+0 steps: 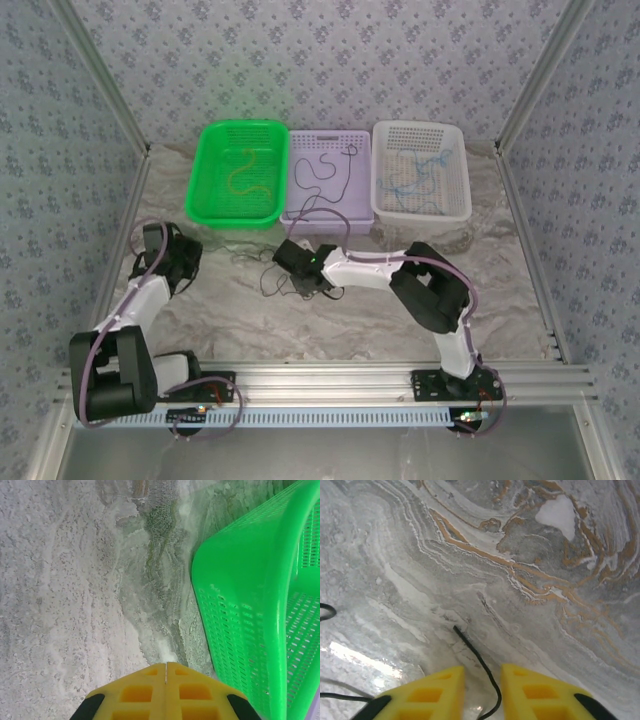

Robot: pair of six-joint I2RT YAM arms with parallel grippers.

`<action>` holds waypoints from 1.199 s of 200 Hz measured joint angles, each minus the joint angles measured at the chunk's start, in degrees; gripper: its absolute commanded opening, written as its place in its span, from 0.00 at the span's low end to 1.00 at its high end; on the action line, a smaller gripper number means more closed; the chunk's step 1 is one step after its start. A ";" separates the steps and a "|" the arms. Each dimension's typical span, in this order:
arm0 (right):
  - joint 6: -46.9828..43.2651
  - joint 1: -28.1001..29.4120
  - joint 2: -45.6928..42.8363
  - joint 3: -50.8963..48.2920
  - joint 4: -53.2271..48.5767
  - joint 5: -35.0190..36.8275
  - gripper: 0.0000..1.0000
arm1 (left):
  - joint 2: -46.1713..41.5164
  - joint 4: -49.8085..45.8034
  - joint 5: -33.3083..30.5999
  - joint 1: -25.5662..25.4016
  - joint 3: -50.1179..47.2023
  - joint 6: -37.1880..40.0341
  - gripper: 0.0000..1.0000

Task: Untangle the cables

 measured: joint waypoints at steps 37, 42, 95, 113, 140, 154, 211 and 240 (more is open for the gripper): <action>1.81 -0.24 -1.42 -2.10 0.90 3.52 0.00 | -3.13 -4.42 0.13 0.00 2.40 2.54 0.00; 2.16 -0.52 -2.67 -3.43 0.85 4.24 0.00 | -3.82 -5.27 0.11 0.02 3.04 3.17 0.00; 2.01 -16.09 -31.45 -14.16 -1.92 8.28 0.00 | -12.87 -15.21 -4.83 0.00 4.68 10.71 0.00; 0.11 -26.23 -38.97 -8.24 -3.43 6.45 0.00 | -15.89 -16.31 -5.88 0.00 1.64 11.50 0.00; -2.62 -39.69 -40.35 7.06 -5.22 0.48 0.00 | -17.59 -17.22 -5.95 0.00 -4.87 11.47 0.00; -3.50 -44.76 -39.19 14.27 -5.90 -3.26 0.00 | -17.84 -17.92 -5.68 0.00 -7.41 11.43 0.00; -1.33 -59.12 -30.80 30.27 -7.13 -17.31 0.00 | -24.26 -21.03 -5.51 0.00 -9.14 12.04 0.00; 1.44 -63.43 -28.96 32.50 -7.50 -22.01 0.00 | -26.03 -22.47 -5.14 0.00 -9.18 12.39 0.00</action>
